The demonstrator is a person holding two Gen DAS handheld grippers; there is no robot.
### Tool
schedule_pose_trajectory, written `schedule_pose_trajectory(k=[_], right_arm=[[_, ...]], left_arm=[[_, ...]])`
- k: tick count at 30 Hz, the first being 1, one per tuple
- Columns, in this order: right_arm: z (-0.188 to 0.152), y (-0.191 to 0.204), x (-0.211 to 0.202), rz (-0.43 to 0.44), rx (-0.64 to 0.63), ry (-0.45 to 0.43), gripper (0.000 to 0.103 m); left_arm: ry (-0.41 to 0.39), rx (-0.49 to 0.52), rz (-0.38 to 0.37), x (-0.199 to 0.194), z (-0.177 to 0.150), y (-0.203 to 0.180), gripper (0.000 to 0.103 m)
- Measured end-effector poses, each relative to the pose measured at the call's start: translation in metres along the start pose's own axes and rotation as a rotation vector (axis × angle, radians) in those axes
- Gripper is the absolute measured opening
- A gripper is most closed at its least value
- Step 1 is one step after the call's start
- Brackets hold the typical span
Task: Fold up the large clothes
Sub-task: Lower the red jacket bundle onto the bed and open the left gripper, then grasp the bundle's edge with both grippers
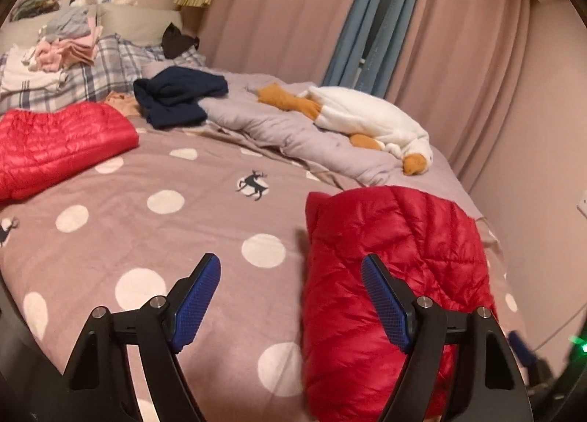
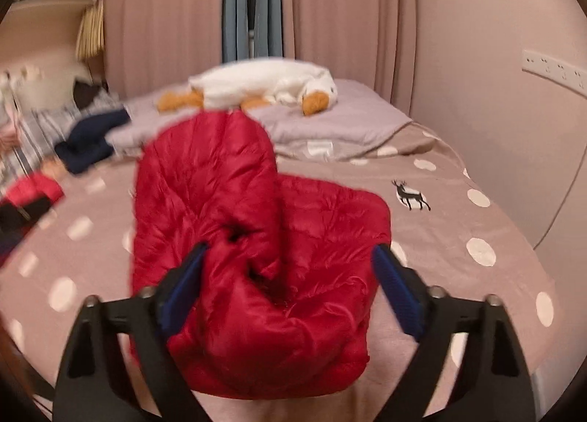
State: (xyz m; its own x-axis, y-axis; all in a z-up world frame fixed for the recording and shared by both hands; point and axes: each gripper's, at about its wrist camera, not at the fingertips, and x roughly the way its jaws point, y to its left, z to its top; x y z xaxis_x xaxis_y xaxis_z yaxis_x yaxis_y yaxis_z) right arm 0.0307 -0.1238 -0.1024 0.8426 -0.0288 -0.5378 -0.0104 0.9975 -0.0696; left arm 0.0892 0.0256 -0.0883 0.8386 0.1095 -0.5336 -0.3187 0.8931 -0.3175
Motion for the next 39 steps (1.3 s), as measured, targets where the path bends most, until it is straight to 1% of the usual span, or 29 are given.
schedule_pose_trajectory(k=[1,2,4,6,8,10,12,14,15,16,19,21,24,27,28,30,31,32,33,34,35,36,38,39], right_arm=[[-0.004,-0.001,0.011,-0.013,-0.01,0.037,0.067],[-0.009,-0.005,0.024,-0.048,-0.017,0.08,0.062],[-0.02,-0.015,0.043,-0.136,-0.022,0.143,0.062],[-0.033,-0.031,0.06,-0.171,0.012,0.196,0.062],[-0.042,-0.047,0.069,-0.162,0.066,0.224,0.062],[-0.046,-0.061,0.074,-0.129,0.112,0.255,0.063],[-0.051,-0.073,0.078,-0.114,0.14,0.269,0.069],[-0.058,-0.082,0.081,-0.145,0.17,0.267,0.09],[-0.06,-0.088,0.084,-0.152,0.194,0.27,0.094],[-0.063,-0.097,0.087,-0.133,0.25,0.284,0.097],[-0.06,-0.11,0.093,-0.056,0.337,0.308,0.097],[-0.057,-0.112,0.091,-0.028,0.357,0.301,0.098],[-0.047,-0.106,0.079,-0.01,0.373,0.261,0.097],[-0.028,-0.105,0.054,0.009,0.348,0.178,0.096],[-0.021,-0.104,0.041,0.01,0.35,0.13,0.096],[-0.006,-0.104,0.019,0.033,0.366,0.046,0.095],[0.003,-0.102,0.01,0.065,0.366,0.003,0.089],[0.008,-0.103,0.002,0.093,0.36,-0.025,0.078],[0.018,-0.099,-0.001,0.131,0.342,-0.057,0.074],[0.029,-0.091,-0.001,0.168,0.318,-0.082,0.071],[0.036,-0.086,0.001,0.188,0.298,-0.091,0.071],[0.044,-0.077,0.006,0.193,0.279,-0.092,0.07],[0.055,-0.061,0.02,0.185,0.223,-0.073,0.062],[0.061,-0.055,0.03,0.198,0.189,-0.069,0.061]], left_arm=[[0.012,0.0,0.006,0.0,0.0,-0.002,0.079],[0.021,0.0,0.016,0.002,-0.001,-0.003,0.079],[0.022,0.012,0.035,0.005,-0.005,-0.01,0.079],[0.019,0.04,0.038,0.007,-0.009,-0.018,0.079],[0.027,0.071,0.035,0.011,-0.015,-0.027,0.079],[0.049,0.095,0.032,0.018,-0.021,-0.035,0.079],[0.087,0.123,0.051,0.027,-0.029,-0.043,0.079],[0.115,0.155,0.069,0.031,-0.034,-0.05,0.079],[0.115,0.17,0.062,0.031,-0.035,-0.054,0.079],[0.111,0.18,0.057,0.03,-0.036,-0.056,0.079],[0.097,0.195,0.054,0.026,-0.037,-0.059,0.079],[0.094,0.2,0.057,0.025,-0.036,-0.058,0.079],[0.072,0.202,0.072,0.021,-0.033,-0.055,0.079],[0.048,0.207,0.082,0.019,-0.029,-0.055,0.079],[0.037,0.22,0.078,0.019,-0.028,-0.057,0.079],[0.021,0.257,0.082,0.02,-0.023,-0.063,0.074],[0.012,0.277,0.083,0.02,-0.02,-0.066,0.068],[-0.002,0.297,0.082,0.023,-0.016,-0.069,0.066],[-0.008,0.304,0.08,0.025,-0.014,-0.07,0.066],[-0.005,0.318,0.089,0.029,-0.013,-0.07,0.066],[0.0,0.332,0.096,0.033,-0.013,-0.07,0.064],[-0.001,0.341,0.101,0.038,-0.013,-0.069,0.063],[0.003,0.325,0.11,0.05,-0.01,-0.067,0.062],[0.016,0.315,0.085,0.059,-0.006,-0.067,0.062]])
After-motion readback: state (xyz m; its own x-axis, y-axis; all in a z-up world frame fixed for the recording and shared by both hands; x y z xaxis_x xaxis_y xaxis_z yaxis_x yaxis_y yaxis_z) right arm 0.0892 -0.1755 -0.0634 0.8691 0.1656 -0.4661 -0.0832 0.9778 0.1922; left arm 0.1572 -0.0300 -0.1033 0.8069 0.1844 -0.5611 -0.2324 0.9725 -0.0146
